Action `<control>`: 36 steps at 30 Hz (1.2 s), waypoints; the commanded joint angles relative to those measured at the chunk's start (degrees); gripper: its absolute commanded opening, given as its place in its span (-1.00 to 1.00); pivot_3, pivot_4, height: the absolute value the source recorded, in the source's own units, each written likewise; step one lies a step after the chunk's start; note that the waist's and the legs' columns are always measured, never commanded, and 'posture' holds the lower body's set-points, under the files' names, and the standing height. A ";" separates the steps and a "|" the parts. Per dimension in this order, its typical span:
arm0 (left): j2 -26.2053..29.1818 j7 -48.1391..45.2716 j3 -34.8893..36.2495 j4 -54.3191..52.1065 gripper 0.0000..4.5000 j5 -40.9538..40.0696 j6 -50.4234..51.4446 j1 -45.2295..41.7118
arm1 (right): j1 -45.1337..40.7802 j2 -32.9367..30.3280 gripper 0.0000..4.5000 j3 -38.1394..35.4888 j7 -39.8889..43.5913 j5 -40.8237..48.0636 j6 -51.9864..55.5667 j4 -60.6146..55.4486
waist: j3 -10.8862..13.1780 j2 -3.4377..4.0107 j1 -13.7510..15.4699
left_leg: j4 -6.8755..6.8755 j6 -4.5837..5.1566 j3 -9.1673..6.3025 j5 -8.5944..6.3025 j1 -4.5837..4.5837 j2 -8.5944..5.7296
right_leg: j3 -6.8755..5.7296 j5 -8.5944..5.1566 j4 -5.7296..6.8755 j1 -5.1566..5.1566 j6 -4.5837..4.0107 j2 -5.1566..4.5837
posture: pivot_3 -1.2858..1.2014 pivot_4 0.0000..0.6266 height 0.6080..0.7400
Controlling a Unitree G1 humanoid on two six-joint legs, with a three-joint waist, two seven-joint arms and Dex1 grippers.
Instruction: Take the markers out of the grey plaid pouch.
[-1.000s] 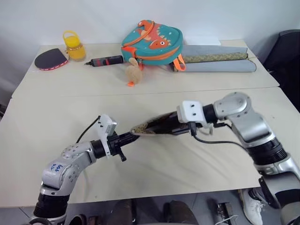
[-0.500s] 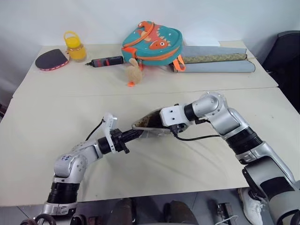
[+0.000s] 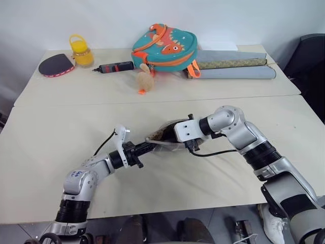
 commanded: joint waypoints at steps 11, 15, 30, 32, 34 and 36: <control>0.09 2.08 1.45 -0.10 -1.00 2.06 -1.62 1.20 | 4.02 -2.73 -0.80 -10.67 4.93 13.74 13.67 -14.77 | 0.00 0.00 0.11 | -0.11 0.00 -0.01 -0.01 -0.09 -0.02 | -0.03 0.00 -0.06 -0.08 0.00 -0.02 | 0.03 -0.52 1.00; -0.50 2.13 1.60 -0.52 -1.00 2.05 -2.94 0.74 | 3.95 -2.93 -0.80 -13.27 4.38 16.60 16.80 -16.69 | 0.00 0.00 0.11 | -0.11 0.00 -0.01 -0.01 -0.13 -0.02 | -0.04 0.00 -0.08 -0.10 0.00 -0.02 | 0.03 -0.52 1.00; 5.30 5.53 8.44 1.95 -1.00 9.14 -13.57 -3.71 | -0.52 -4.20 -0.99 -20.10 1.55 22.27 18.04 -12.23 | 0.01 -0.01 0.06 | -0.14 0.01 0.01 -0.01 -0.22 -0.03 | -0.07 0.00 -0.10 -0.19 0.00 -0.01 | 0.03 -0.52 1.00; 6.16 4.73 9.11 2.09 -1.00 8.88 -13.33 -3.95 | -0.55 -4.19 -0.99 -19.53 1.00 21.63 17.16 -11.99 | 0.01 -0.01 0.08 | -0.16 0.01 -0.01 -0.01 -0.22 -0.02 | -0.09 0.00 -0.09 -0.20 0.00 -0.01 | 0.03 -0.52 1.00; 6.17 2.81 7.99 0.99 -1.00 7.53 -11.24 -3.25 | -0.37 -2.38 -0.99 -17.78 -1.53 19.54 14.40 -10.95 | 0.01 -0.01 0.08 | -0.20 0.02 0.00 -0.02 -0.24 -0.03 | -0.09 0.00 -0.06 -0.19 0.00 -0.03 | 0.03 -0.52 1.00; 5.47 1.94 6.19 -0.30 -1.00 7.32 -9.90 -2.48 | -0.47 0.22 -0.99 -17.06 -3.67 19.35 13.39 -10.82 | 0.01 -0.01 0.08 | -0.21 0.02 0.00 -0.02 -0.25 -0.04 | -0.09 0.00 -0.04 -0.19 0.00 -0.03 | 0.03 -0.52 1.00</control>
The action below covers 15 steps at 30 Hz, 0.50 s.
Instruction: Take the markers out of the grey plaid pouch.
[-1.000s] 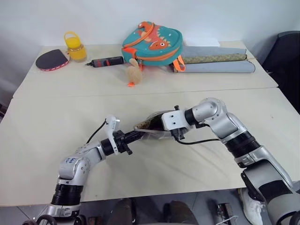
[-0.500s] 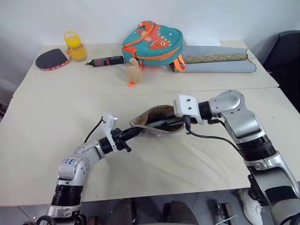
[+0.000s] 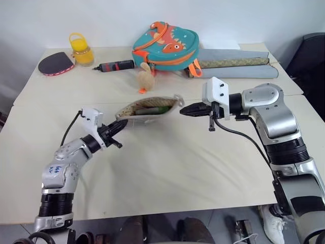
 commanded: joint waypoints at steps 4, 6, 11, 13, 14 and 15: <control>-3.43 -0.46 -4.62 -5.95 -1.00 -0.87 3.07 0.92 | -1.83 5.57 -0.99 -0.21 -3.41 1.45 -0.78 -1.85 | 0.00 0.00 0.17 | 0.00 0.00 -0.03 0.00 -0.06 0.00 | -0.01 0.00 0.02 -0.02 0.00 0.02 | 0.03 -0.52 1.00; -4.33 0.17 -5.28 -6.93 -1.00 -0.68 3.47 0.90 | -2.00 5.38 -0.99 0.16 -3.27 0.74 -1.12 -1.25 | 0.00 0.00 0.29 | 0.02 0.00 -0.07 0.00 -0.09 -0.03 | -0.03 0.01 0.02 -0.01 0.03 0.01 | 0.03 -0.52 1.00; -6.06 1.04 -5.98 -9.08 -1.00 -1.56 5.34 0.77 | -0.51 4.11 -0.92 4.54 -3.66 -5.38 -7.58 1.32 | 0.00 0.00 0.08 | 0.04 0.00 -0.06 0.01 -0.08 -0.03 | -0.02 0.02 -0.01 0.00 0.03 0.01 | 0.03 -0.52 1.00; -6.52 1.29 -5.85 -9.86 -1.00 -2.09 6.29 0.72 | -0.28 4.20 -0.71 5.00 -4.13 -6.25 -8.17 1.76 | 0.00 -0.01 0.06 | 0.04 0.00 -0.05 0.01 -0.08 -0.03 | -0.02 0.02 0.01 -0.01 0.03 0.02 | 0.03 -0.52 1.00; -6.70 0.99 -5.82 -10.84 -1.00 -3.05 7.55 0.93 | -0.41 4.50 -0.57 4.71 -4.65 -6.29 -8.30 2.00 | 0.01 -0.01 0.06 | 0.03 0.00 -0.05 0.01 -0.08 -0.03 | -0.02 0.02 0.01 -0.01 0.03 0.03 | 0.03 -0.52 1.00; -6.71 0.75 -5.89 -11.55 -1.00 -3.42 8.26 1.11 | -0.63 4.98 -0.41 4.10 -4.95 -5.56 -7.30 1.90 | 0.00 -0.01 0.06 | 0.03 0.00 -0.05 0.01 -0.09 -0.03 | -0.02 0.02 0.01 -0.02 0.04 0.03 | 0.03 -0.52 1.00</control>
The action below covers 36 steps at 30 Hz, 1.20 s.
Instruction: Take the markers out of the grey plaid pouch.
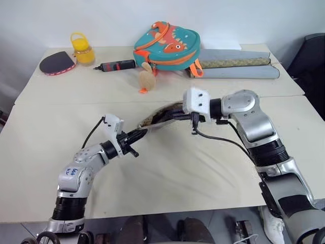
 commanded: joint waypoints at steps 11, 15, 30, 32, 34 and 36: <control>0.11 -0.81 -1.64 -5.12 -1.00 -2.44 3.62 -0.83 | -1.05 -3.13 -0.26 -2.88 2.65 2.78 3.13 -0.77 | 0.00 0.00 0.06 | 0.01 0.00 -0.01 0.00 0.00 0.00 | 0.00 0.00 -0.03 0.03 0.00 0.00 | 0.03 -0.52 1.00; -0.07 -1.11 -1.97 -4.40 -1.00 -1.95 2.82 -0.66 | -2.50 -4.42 -0.26 -5.12 4.46 6.15 8.28 -0.60 | 0.00 0.00 0.06 | 0.02 0.00 -0.01 0.00 0.00 0.00 | 0.00 0.00 -0.03 0.03 0.00 0.00 | 0.03 -0.52 1.00; -0.68 -0.32 -1.60 -6.69 -1.00 -5.41 6.88 -0.61 | -2.01 -5.44 -0.98 0.22 2.19 -2.04 0.54 4.04 | 0.00 0.00 0.05 | 0.03 0.00 0.00 0.00 0.00 -0.01 | 0.00 0.00 -0.07 0.03 0.00 0.00 | 0.03 -0.52 1.00; 3.67 -4.09 -4.84 -9.60 -1.00 -5.26 9.56 -0.04 | -2.57 -5.85 -0.98 0.80 2.98 -3.00 -1.82 2.84 | 0.02 -0.02 -0.01 | 0.03 0.00 0.00 0.00 0.00 0.00 | 0.01 0.00 -0.08 0.01 0.00 0.00 | 0.03 -0.52 1.00; 4.48 -5.08 -4.71 -10.93 -1.00 -8.33 12.91 -0.37 | -3.59 -6.78 -0.98 0.29 4.64 -2.41 -0.86 2.06 | 0.03 0.00 -0.01 | 0.00 -0.01 0.00 0.01 0.00 0.00 | 0.02 0.00 -0.07 0.00 0.00 0.02 | 0.03 -0.52 1.00; 3.76 -4.86 -3.79 -11.07 -1.00 -10.56 14.32 -1.61 | -4.17 -9.34 -0.98 0.14 8.28 -1.80 0.90 1.22 | 0.04 0.02 0.15 | -0.01 -0.01 0.01 0.01 0.00 -0.01 | 0.03 0.00 -0.07 0.02 0.00 0.01 | 0.03 -0.52 1.00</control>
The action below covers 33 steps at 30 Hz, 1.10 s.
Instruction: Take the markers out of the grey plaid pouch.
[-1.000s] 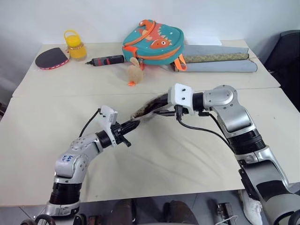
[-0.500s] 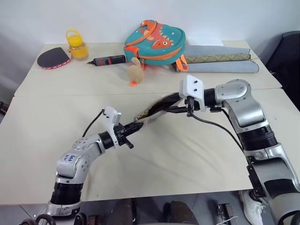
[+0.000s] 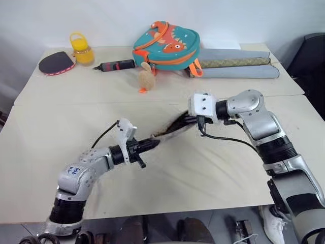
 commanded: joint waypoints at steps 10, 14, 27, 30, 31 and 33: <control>-3.74 0.35 -0.88 4.43 -1.00 -0.67 -1.20 -0.76 | 0.45 -4.31 -0.98 3.42 7.48 -2.02 2.92 -6.62 | 0.00 0.00 0.19 | 0.08 0.00 -0.01 0.00 0.02 0.04 | -0.01 0.00 -0.22 0.06 0.00 0.04 | 0.03 -0.52 1.00; -4.07 0.75 -1.03 7.27 -1.00 1.57 -4.15 0.68 | 0.92 -1.68 -0.98 5.74 1.84 -7.11 -4.64 1.12 | 0.00 0.00 0.03 | 0.12 -0.01 -0.01 0.01 0.03 0.03 | -0.02 0.00 -0.14 0.04 0.00 0.03 | 0.03 -0.52 1.00; -3.86 1.25 -2.23 9.69 -1.00 3.55 -7.60 1.75 | 1.04 -0.89 -0.35 5.41 6.83 -4.71 0.23 1.75 | -0.01 -0.01 -0.16 | 0.22 -0.01 0.00 0.01 0.11 0.08 | 0.04 0.00 -0.01 0.07 -0.01 0.03 | 0.03 -0.52 1.00; -4.03 1.56 -2.01 9.82 -1.00 3.51 -7.74 1.85 | 1.60 -1.33 -0.35 5.49 7.17 -4.76 0.89 1.45 | -0.01 -0.02 -0.11 | 0.22 -0.01 0.00 0.01 0.11 0.09 | 0.04 0.00 -0.01 0.07 -0.01 0.03 | 0.03 -0.52 1.00; -4.05 1.62 -1.97 9.88 -1.00 3.50 -7.77 1.87 | 1.75 -1.29 -0.35 5.57 6.37 -5.35 -0.15 2.21 | -0.01 -0.02 -0.11 | 0.22 -0.01 0.00 0.01 0.11 0.08 | 0.04 0.00 -0.01 0.08 -0.01 0.02 | 0.03 -0.52 1.00; -4.12 1.75 -2.02 9.99 -1.00 3.53 -7.83 2.13 | 2.29 -1.68 -0.35 6.13 5.80 -6.51 -1.38 3.37 | -0.01 -0.02 -0.13 | 0.22 -0.01 0.00 0.01 0.11 0.08 | 0.04 0.00 -0.01 0.08 -0.01 0.02 | 0.03 -0.52 1.00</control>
